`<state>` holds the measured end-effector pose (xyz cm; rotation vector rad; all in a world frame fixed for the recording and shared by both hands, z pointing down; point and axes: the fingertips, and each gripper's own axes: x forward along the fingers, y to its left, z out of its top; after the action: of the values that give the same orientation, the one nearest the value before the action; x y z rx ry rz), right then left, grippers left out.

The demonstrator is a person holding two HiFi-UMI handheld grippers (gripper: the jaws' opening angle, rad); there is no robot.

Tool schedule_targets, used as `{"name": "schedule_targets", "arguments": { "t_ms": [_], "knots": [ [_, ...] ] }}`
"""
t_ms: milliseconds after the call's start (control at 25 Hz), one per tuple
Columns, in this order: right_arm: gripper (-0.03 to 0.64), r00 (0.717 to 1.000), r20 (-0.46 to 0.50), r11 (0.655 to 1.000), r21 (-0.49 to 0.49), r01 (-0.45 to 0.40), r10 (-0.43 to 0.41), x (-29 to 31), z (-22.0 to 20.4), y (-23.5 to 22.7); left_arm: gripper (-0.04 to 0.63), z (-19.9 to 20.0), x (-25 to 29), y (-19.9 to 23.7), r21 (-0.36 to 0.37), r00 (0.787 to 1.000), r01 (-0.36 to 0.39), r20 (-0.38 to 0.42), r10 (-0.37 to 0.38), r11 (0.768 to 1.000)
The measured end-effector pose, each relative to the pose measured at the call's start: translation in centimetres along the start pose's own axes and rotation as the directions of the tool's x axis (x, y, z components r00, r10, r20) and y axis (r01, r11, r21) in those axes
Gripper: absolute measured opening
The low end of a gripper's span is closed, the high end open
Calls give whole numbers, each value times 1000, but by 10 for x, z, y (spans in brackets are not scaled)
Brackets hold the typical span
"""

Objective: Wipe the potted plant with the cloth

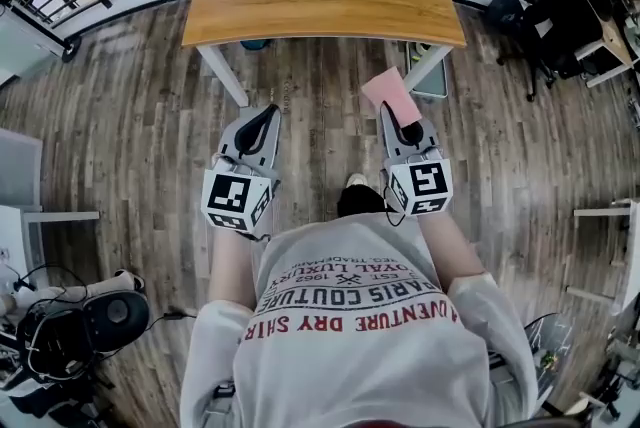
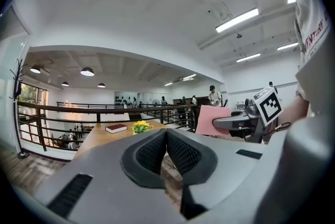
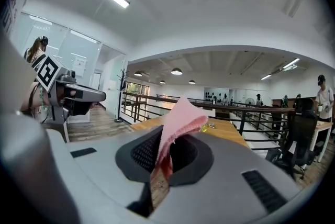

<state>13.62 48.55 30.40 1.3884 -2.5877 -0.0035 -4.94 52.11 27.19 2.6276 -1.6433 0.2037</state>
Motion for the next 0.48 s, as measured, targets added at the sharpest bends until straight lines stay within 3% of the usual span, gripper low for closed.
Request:
{"name": "schedule_targets", "arguments": {
  "t_ms": [320, 480],
  "knots": [
    [35, 998, -14, 998, 19, -61, 61, 80, -12, -37, 17, -9, 59, 43, -33, 998, -68, -9, 68, 997],
    [35, 995, -9, 995, 19, -95, 95, 140, -9, -81, 17, -7, 116, 67, -35, 993, -115, -24, 114, 993]
  ]
}}
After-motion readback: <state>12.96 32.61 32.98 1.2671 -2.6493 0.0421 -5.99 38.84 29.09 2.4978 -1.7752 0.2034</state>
